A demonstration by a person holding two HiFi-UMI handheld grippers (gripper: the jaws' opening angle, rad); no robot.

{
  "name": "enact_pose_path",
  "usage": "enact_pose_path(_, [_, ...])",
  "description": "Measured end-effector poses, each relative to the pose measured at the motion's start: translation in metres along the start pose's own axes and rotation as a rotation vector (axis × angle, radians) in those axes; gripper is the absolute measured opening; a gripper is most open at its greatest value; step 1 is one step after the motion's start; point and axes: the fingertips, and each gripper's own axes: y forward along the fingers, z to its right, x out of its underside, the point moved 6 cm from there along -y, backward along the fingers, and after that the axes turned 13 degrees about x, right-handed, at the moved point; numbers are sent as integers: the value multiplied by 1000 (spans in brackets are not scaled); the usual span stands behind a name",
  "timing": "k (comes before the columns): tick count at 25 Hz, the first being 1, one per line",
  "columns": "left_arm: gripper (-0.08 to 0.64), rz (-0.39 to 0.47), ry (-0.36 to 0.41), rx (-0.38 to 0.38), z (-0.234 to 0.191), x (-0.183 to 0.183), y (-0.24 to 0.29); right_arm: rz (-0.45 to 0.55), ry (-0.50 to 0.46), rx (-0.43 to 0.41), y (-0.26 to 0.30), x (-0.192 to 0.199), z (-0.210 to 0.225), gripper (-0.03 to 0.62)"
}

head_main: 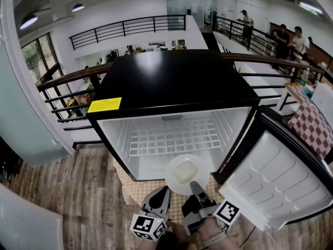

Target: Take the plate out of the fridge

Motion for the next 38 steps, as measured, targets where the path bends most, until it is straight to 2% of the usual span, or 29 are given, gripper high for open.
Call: enact_pose_path(38, [12, -45, -26, 61, -19, 17, 10, 130, 48, 32, 17, 1, 61, 51])
